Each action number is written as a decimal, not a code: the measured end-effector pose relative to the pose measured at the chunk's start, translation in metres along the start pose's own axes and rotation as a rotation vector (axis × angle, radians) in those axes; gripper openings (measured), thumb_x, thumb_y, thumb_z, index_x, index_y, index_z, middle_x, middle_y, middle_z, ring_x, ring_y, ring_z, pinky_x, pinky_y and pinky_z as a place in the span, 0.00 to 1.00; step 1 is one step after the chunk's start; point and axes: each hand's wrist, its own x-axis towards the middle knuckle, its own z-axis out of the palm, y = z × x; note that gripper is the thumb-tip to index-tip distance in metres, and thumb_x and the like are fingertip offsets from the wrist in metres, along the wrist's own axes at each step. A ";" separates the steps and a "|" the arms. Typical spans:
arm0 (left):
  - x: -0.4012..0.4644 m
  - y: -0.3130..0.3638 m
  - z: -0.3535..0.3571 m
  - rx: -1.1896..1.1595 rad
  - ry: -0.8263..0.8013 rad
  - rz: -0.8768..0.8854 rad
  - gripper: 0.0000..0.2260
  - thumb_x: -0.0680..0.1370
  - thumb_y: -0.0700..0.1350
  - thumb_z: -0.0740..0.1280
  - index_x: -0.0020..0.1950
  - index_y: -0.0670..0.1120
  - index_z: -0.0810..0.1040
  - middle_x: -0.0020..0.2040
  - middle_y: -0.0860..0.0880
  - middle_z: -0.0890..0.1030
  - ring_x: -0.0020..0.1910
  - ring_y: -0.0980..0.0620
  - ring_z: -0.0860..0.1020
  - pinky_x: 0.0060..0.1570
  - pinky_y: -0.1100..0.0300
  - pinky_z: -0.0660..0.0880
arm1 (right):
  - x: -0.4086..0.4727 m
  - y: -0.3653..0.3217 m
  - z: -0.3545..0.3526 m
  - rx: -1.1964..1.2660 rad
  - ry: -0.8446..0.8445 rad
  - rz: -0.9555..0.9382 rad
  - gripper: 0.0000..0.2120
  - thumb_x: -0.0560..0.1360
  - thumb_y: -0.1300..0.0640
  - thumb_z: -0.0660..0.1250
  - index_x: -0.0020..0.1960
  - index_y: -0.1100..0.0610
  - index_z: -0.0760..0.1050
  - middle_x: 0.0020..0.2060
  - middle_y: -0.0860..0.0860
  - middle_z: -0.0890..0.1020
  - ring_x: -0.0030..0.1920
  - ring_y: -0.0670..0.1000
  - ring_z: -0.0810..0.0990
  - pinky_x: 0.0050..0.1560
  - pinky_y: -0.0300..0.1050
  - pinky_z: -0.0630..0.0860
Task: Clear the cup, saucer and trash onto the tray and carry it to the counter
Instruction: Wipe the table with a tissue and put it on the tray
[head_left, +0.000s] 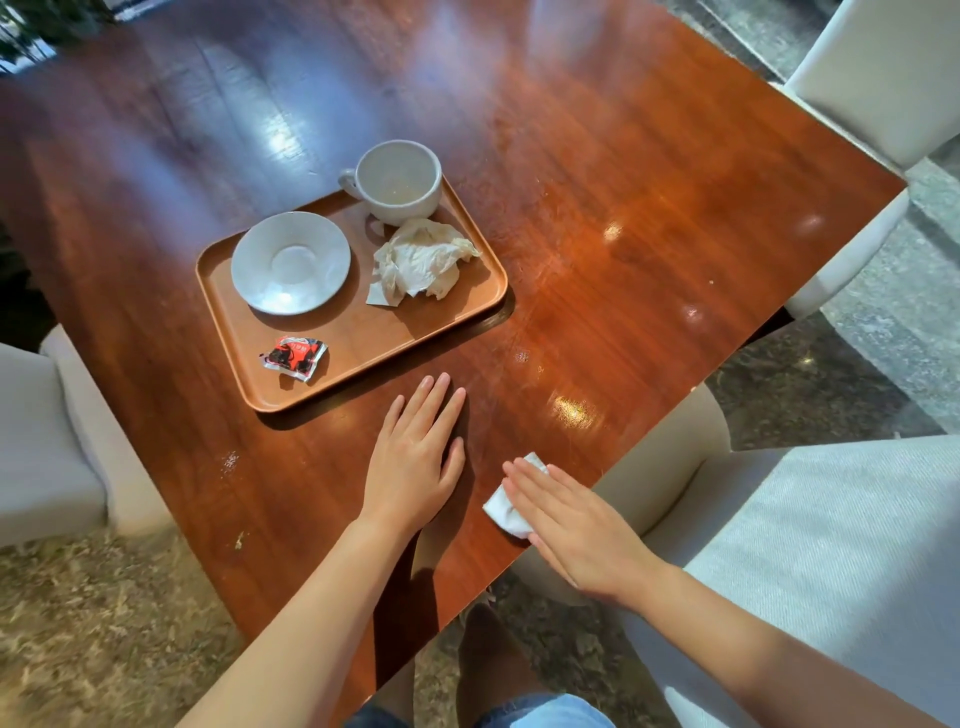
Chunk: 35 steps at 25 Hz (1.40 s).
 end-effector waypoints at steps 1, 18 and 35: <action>0.000 -0.001 0.000 -0.002 -0.002 0.004 0.23 0.78 0.50 0.54 0.73 0.48 0.63 0.74 0.47 0.63 0.74 0.51 0.56 0.72 0.53 0.50 | 0.000 0.000 -0.001 0.065 0.041 -0.006 0.23 0.81 0.54 0.43 0.73 0.63 0.56 0.73 0.58 0.63 0.74 0.53 0.54 0.75 0.47 0.48; -0.003 -0.007 0.000 0.064 -0.069 0.044 0.24 0.79 0.51 0.51 0.75 0.49 0.58 0.76 0.47 0.59 0.75 0.51 0.52 0.72 0.52 0.51 | 0.018 -0.018 0.003 0.023 0.116 0.232 0.25 0.81 0.51 0.41 0.75 0.59 0.45 0.71 0.58 0.64 0.73 0.53 0.58 0.71 0.50 0.52; -0.061 -0.061 -0.023 0.148 -0.106 -0.069 0.25 0.78 0.54 0.55 0.75 0.52 0.59 0.75 0.47 0.60 0.75 0.50 0.53 0.71 0.49 0.51 | 0.217 -0.034 -0.060 0.166 0.408 0.254 0.24 0.76 0.58 0.51 0.69 0.68 0.64 0.69 0.64 0.68 0.71 0.59 0.64 0.70 0.53 0.59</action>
